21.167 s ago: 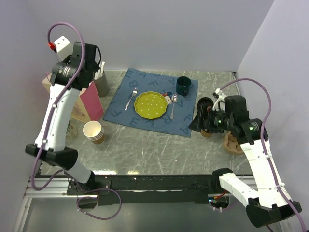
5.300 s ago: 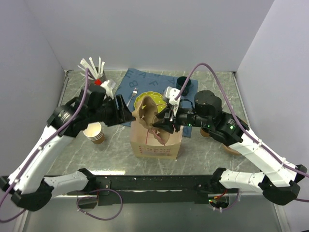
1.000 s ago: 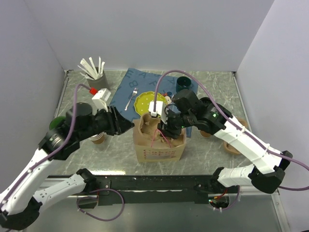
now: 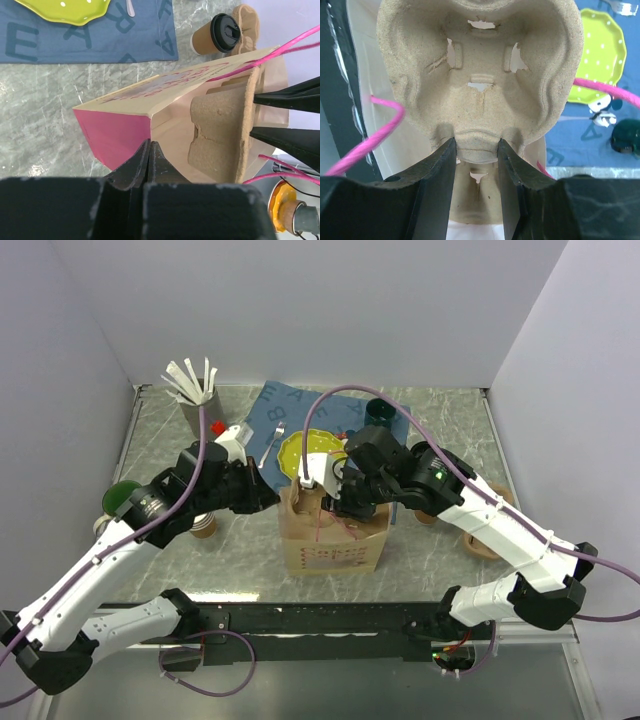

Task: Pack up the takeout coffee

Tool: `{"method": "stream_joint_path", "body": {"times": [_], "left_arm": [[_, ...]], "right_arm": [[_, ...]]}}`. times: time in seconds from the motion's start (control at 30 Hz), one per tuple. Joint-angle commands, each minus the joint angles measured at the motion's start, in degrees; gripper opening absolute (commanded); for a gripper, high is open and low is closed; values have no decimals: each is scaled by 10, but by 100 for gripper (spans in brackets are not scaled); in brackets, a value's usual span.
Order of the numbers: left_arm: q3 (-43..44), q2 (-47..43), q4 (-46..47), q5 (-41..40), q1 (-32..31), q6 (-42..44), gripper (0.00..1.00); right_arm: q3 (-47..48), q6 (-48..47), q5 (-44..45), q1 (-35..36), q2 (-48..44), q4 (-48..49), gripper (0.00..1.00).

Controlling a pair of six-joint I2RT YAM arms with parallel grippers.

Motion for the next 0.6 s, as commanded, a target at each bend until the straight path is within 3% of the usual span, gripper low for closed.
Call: {"method": "stream_joint_path", "body": {"times": [0.0, 0.43, 0.57], "left_arm": [[35, 2, -2, -3, -1, 16, 1], [50, 6, 5, 30, -1, 3, 1], [62, 2, -35, -5, -1, -10, 13]], "right_arm": [[34, -4, 28, 3, 1, -28, 33], [50, 29, 77, 47, 56, -59, 33], [49, 38, 88, 56, 65, -71, 33]]}}
